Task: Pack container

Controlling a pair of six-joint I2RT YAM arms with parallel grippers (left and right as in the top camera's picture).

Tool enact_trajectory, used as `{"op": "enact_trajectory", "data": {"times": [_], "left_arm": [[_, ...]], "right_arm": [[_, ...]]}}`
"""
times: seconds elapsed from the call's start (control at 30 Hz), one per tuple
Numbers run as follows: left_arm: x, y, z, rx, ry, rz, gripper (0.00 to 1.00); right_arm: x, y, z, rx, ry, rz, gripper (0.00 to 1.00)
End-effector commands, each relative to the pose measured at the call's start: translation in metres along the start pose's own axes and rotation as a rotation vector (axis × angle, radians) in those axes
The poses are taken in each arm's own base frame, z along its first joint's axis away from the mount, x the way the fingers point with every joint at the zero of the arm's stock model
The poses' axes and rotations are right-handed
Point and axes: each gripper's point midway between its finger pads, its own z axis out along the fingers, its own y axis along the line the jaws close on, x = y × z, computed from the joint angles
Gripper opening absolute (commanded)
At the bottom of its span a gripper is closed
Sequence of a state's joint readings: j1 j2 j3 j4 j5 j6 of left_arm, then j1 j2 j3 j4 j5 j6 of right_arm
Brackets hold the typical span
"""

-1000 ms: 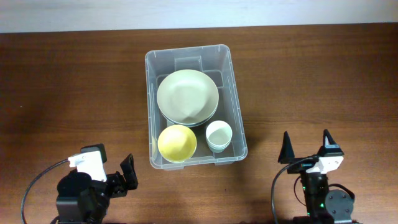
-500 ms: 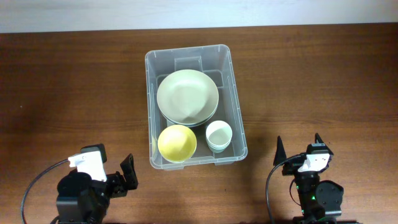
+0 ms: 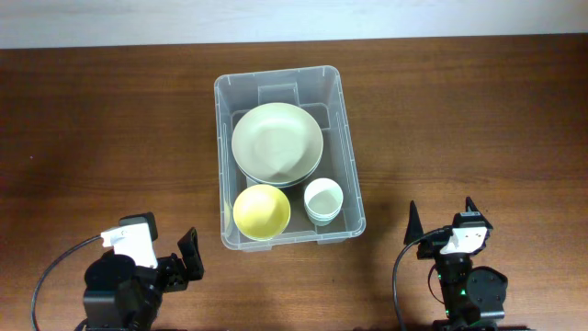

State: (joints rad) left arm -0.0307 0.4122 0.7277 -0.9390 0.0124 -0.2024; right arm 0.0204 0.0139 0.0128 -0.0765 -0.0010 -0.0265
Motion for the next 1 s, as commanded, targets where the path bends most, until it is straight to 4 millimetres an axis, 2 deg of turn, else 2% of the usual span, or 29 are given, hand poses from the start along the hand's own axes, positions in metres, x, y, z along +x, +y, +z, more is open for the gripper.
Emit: {"op": "enact_trajectory", "data": {"times": [0.0,0.13,0.33,0.47,0.6,0.67,0.77,0.83,0.9,0.97], "left_arm": [[0.001,-0.002,0.000,0.013,-0.003,-0.008,0.99],[0.001,0.002,0.000,-0.010,-0.002,0.003,0.99],[0.017,0.015,0.002,-0.073,0.019,0.009,0.99],[0.028,0.023,0.017,-0.092,-0.042,0.020,0.99],[0.026,0.025,0.037,-0.083,-0.185,0.062,0.99],[0.017,0.024,0.049,-0.071,-0.305,0.127,0.99],[0.004,0.018,0.054,-0.061,-0.423,0.221,0.99],[-0.006,0.006,0.053,-0.026,-0.521,0.342,0.99],[-0.008,-0.006,0.053,0.012,-0.578,0.463,0.99],[0.000,-0.013,0.060,0.043,-0.586,0.541,0.99]], "right_arm": [[0.002,-0.001,0.000,0.006,0.001,0.000,0.99],[0.002,-0.001,0.000,0.006,0.001,0.000,0.99],[0.002,-0.001,0.000,0.006,0.001,0.000,0.99],[0.002,-0.001,0.000,0.006,0.001,0.000,0.99],[0.002,-0.001,0.000,0.006,0.001,0.000,0.99],[0.002,-0.001,0.000,0.006,0.002,0.000,0.99],[0.002,-0.001,0.000,0.006,0.001,0.000,0.99],[0.002,-0.001,0.000,0.006,0.002,0.000,0.99],[0.002,-0.001,0.000,0.006,0.001,0.000,0.99],[0.002,-0.001,0.000,0.006,0.001,0.000,0.99]]}}
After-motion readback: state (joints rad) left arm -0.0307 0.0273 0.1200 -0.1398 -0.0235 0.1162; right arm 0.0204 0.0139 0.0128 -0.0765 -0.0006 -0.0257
